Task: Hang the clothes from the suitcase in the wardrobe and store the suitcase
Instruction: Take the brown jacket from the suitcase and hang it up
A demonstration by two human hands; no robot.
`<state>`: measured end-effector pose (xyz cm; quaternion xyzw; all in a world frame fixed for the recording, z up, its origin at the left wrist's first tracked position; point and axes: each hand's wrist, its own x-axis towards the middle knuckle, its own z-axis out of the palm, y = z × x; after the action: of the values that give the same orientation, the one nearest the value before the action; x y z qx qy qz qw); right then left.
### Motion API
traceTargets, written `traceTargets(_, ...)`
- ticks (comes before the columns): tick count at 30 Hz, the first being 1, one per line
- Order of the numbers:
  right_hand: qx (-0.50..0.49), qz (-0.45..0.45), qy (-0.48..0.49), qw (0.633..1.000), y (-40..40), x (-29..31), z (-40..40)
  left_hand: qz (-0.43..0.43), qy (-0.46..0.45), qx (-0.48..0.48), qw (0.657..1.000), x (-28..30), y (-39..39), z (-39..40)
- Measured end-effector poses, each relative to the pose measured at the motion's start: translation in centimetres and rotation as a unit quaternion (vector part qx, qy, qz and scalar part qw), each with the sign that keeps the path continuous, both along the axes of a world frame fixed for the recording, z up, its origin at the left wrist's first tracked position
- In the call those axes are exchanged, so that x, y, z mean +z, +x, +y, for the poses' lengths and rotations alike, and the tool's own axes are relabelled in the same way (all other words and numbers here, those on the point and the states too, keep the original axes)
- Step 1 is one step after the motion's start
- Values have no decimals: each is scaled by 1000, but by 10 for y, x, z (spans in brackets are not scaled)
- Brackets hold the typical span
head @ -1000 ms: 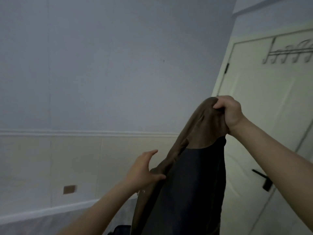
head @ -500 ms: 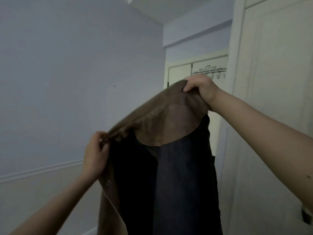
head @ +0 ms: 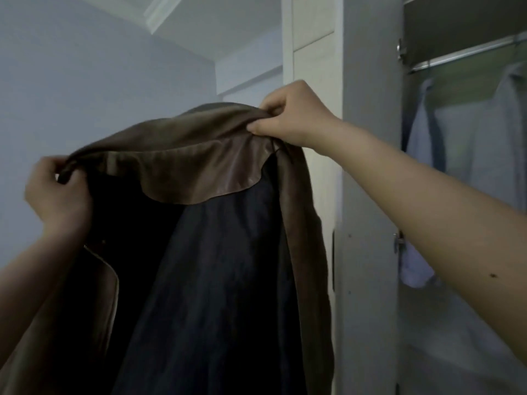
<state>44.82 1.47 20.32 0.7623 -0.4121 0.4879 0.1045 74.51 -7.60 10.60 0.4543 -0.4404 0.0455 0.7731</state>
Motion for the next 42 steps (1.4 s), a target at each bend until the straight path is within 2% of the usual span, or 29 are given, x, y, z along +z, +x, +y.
traceTargets(4, -102, -12, 4, 995, -66, -7, 39, -48, 19, -29, 998, -11, -59, 30)
traceTargets(9, -230, -11, -9, 973, -149, -5, 86, -107, 18, -118, 987, -16, -150, 50)
traceTargets(13, -398, 37, -35, 916, -218, 0, 129, -131, -14, -216, 968, -16, -233, 67)
traceTargets(19, -543, 81, -35, 835, -310, -29, 168, -141, -54, -360, 921, -27, -361, 76)
traceTargets(22, -601, 103, -13, 793, -354, -49, 186, -112, -35, -448, 886, -36, -430, 71)
traceTargets(27, -677, 45, -56, 733, -416, -68, 211, -34, -4, -571, 820, -38, -538, 58)
traceTargets(36, -702, -43, -52, 709, -512, -74, 221, 1, 52, -720, 692, -37, -686, 45)
traceTargets(42, -741, -58, 57, 667, -568, -80, 223, 38, 144, -792, 593, -41, -747, 47)
